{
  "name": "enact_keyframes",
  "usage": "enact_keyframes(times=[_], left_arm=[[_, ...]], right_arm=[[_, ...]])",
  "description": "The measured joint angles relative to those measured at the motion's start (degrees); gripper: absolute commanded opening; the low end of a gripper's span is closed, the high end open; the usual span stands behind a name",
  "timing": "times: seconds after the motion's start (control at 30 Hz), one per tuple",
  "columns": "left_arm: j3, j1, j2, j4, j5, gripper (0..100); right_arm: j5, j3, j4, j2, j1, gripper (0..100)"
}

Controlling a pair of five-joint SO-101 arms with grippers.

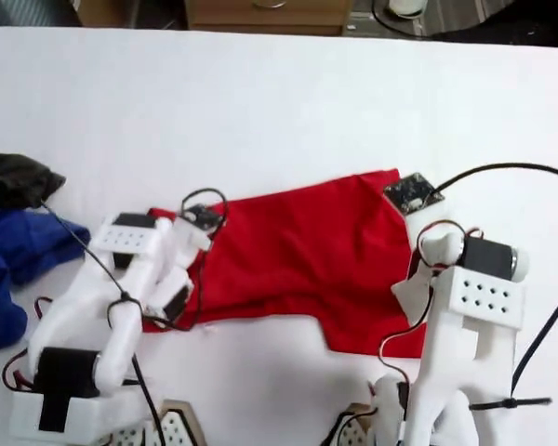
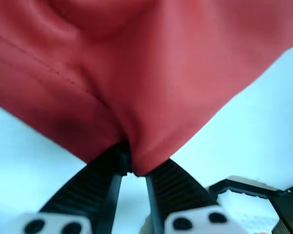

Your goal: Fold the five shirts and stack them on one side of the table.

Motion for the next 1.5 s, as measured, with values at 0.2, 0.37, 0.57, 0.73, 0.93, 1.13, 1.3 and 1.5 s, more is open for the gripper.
enact_keyframes(times=[0.2,0.37,0.57,0.73,0.93,1.13,1.3,1.5], left_arm=[[1.32,-0.09,0.00,-2.81,-1.76,3],[1.41,-0.09,0.00,-2.90,-4.13,3],[1.41,-0.18,0.00,-2.90,-4.13,8],[1.32,-0.18,-0.09,-2.20,-4.13,21],[-5.45,-0.09,-0.09,4.22,-4.13,23],[-21.27,-2.46,-0.09,14.51,-4.13,23],[-36.31,-9.93,0.00,16.97,-4.13,23],[-37.10,-12.66,3.34,6.68,3.78,23]], right_arm=[[0.09,2.37,-3.60,-0.09,0.00,2.2],[0.09,2.37,-3.60,-0.09,0.00,2.5],[0.09,2.37,-3.60,-0.09,0.00,18.6],[2.46,2.37,-3.25,-0.09,0.00,22.9],[4.48,-0.62,-3.25,-0.09,0.00,22.0],[0.26,-10.46,-7.56,-0.09,-0.44,21.9],[-9.23,-11.96,-16.88,3.25,-1.76,17.7],[-12.40,-15.03,-22.95,19.25,-9.93,11.6]])
